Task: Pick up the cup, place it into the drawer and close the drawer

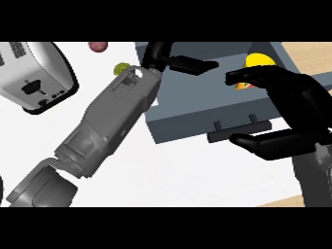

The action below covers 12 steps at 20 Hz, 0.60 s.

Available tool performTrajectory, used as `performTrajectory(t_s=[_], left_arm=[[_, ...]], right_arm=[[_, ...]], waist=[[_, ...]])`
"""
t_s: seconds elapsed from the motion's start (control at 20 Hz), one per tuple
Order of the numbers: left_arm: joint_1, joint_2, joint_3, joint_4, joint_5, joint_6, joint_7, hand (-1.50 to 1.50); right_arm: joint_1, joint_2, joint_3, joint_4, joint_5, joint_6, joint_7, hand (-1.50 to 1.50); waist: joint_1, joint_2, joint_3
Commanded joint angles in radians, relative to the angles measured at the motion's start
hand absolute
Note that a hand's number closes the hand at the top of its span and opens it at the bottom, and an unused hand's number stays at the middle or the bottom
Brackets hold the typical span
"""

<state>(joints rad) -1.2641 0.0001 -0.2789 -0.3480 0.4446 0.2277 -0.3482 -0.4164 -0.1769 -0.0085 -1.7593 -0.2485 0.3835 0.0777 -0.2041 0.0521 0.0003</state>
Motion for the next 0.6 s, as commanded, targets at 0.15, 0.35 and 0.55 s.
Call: performTrajectory(t_s=[0.15, 0.35, 0.55], left_arm=[[-0.023, 0.0, 0.047, -0.051, 0.128, 0.033, -0.11, -1.5], [-0.021, 0.0, 0.04, -0.034, 0.157, 0.067, -0.124, -1.5], [-0.026, 0.0, 0.029, -0.025, 0.169, 0.11, -0.147, -1.5]], right_arm=[[0.016, -0.078, 0.138, -0.014, -0.072, 0.204, 0.103, 1.5], [0.055, -0.188, 0.193, -0.015, 0.034, 0.292, 0.135, 1.5], [0.082, -0.187, 0.233, -0.053, 0.271, 0.195, 0.132, -1.5]], waist=[[0.018, -0.017, -0.001], [0.072, -0.028, 0.0], [0.115, -0.037, 0.0]])
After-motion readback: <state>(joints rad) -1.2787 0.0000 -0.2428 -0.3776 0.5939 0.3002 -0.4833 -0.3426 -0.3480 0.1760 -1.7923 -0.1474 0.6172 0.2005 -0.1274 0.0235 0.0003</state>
